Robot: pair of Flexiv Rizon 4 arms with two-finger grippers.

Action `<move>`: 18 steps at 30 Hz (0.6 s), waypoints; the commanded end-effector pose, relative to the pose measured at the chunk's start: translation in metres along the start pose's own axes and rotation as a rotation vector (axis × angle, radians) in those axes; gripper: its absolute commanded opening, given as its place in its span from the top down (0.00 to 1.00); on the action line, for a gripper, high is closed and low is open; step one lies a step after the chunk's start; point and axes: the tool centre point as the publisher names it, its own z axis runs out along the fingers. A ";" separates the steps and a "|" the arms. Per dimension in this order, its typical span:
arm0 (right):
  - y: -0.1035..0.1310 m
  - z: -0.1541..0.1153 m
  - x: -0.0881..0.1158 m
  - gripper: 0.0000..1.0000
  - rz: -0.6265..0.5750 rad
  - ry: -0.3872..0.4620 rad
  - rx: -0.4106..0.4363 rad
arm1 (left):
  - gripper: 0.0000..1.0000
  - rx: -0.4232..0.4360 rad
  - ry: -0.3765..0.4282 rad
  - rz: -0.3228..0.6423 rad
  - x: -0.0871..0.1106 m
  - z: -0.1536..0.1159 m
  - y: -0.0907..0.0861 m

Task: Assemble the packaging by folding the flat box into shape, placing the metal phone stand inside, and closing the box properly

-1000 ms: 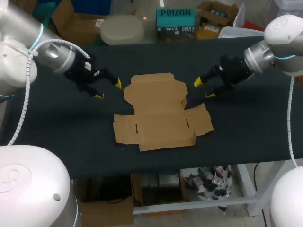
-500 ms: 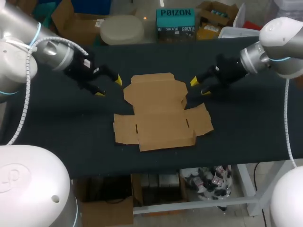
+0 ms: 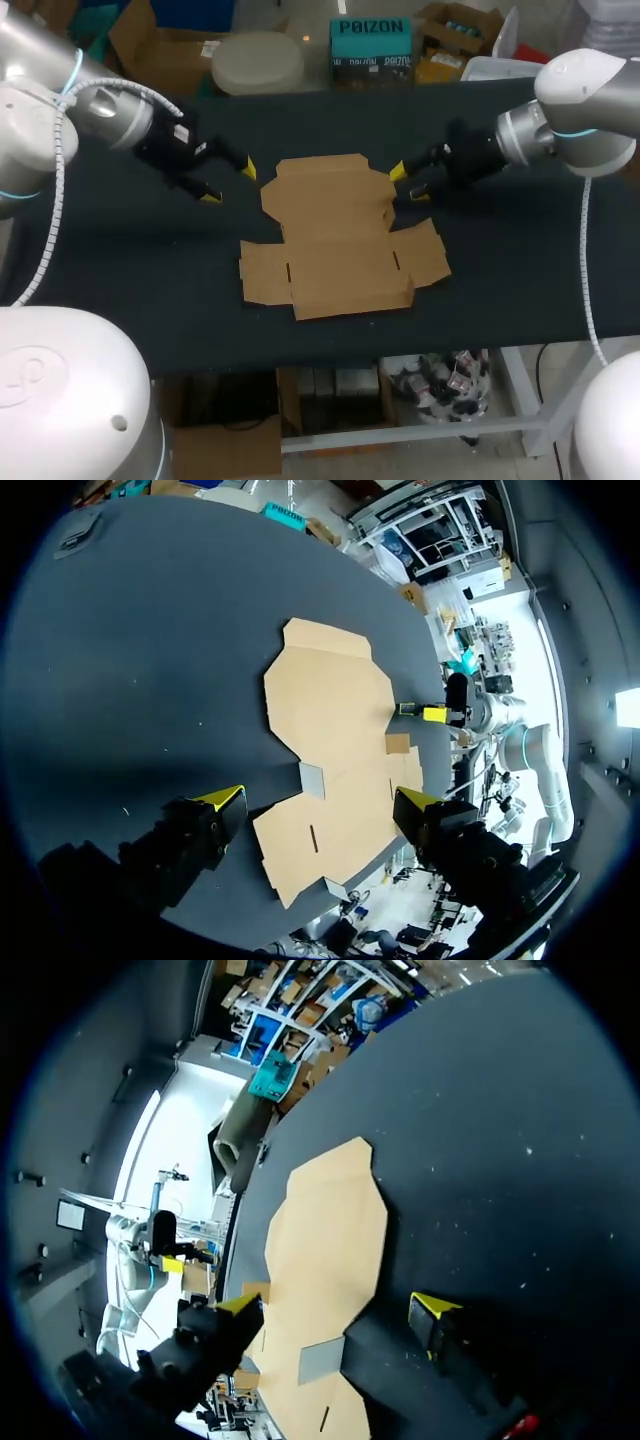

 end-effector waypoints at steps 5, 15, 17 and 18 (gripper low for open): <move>0.008 0.012 0.002 0.16 0.020 0.015 0.005 | 0.00 0.004 -0.006 -0.005 -0.003 0.000 0.002; 0.014 0.024 0.002 0.22 0.093 0.019 0.011 | 0.00 0.014 -0.001 -0.018 -0.008 -0.003 0.006; 0.014 0.026 0.002 0.25 0.109 0.018 0.009 | 0.00 0.017 0.000 -0.019 -0.009 -0.004 0.007; 0.014 0.026 0.002 0.27 0.115 0.021 0.007 | 0.00 0.017 0.001 -0.020 -0.010 -0.004 0.007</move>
